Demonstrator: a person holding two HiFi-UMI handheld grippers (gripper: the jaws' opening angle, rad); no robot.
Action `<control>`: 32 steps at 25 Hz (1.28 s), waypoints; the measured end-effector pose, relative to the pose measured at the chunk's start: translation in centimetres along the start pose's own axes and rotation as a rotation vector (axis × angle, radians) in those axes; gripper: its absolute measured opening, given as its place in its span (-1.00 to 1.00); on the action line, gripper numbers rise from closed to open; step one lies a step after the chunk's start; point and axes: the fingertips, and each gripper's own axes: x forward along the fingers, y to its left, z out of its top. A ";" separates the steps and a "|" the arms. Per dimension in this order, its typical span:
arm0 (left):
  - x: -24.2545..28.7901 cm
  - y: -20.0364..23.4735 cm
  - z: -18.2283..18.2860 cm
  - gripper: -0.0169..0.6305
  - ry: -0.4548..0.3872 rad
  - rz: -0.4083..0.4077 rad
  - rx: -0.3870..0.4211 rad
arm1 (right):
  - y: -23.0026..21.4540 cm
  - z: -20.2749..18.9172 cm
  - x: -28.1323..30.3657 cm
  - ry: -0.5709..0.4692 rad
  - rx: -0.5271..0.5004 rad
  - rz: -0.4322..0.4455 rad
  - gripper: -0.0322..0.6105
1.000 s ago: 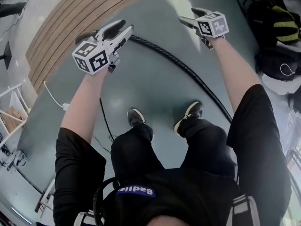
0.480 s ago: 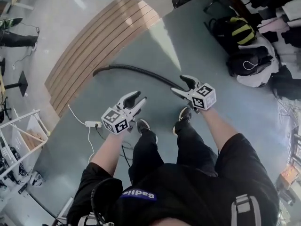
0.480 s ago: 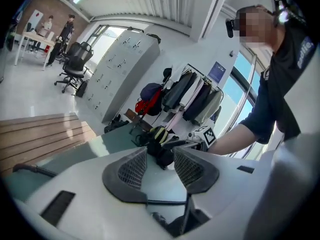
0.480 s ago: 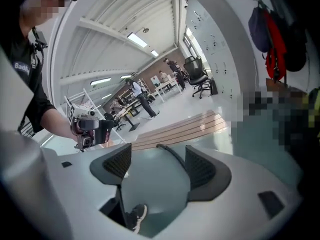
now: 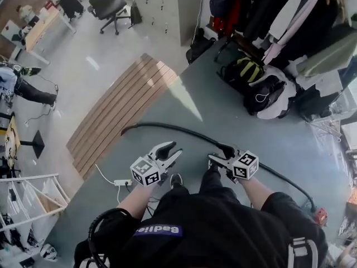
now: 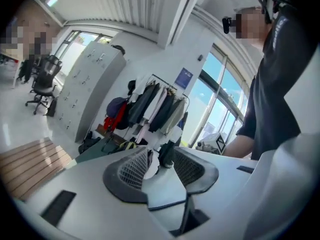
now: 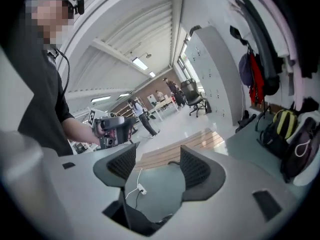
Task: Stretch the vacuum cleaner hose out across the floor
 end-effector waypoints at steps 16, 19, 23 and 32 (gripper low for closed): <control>-3.5 -23.3 1.1 -0.47 0.026 -0.304 0.282 | 17.5 1.0 -15.8 -0.365 -0.062 -0.145 -0.19; -1.6 -29.3 -0.8 -0.47 0.034 -0.315 0.266 | 19.2 -1.5 -21.3 -0.423 -0.062 -0.144 -0.23; 1.1 -36.5 -3.1 -0.53 0.057 -0.353 0.270 | 20.5 -5.1 -29.0 -0.462 -0.089 -0.173 -0.36; -0.4 -45.1 -6.1 -0.65 0.107 -0.556 0.353 | 27.7 -7.0 -34.8 -0.609 -0.158 -0.303 -0.61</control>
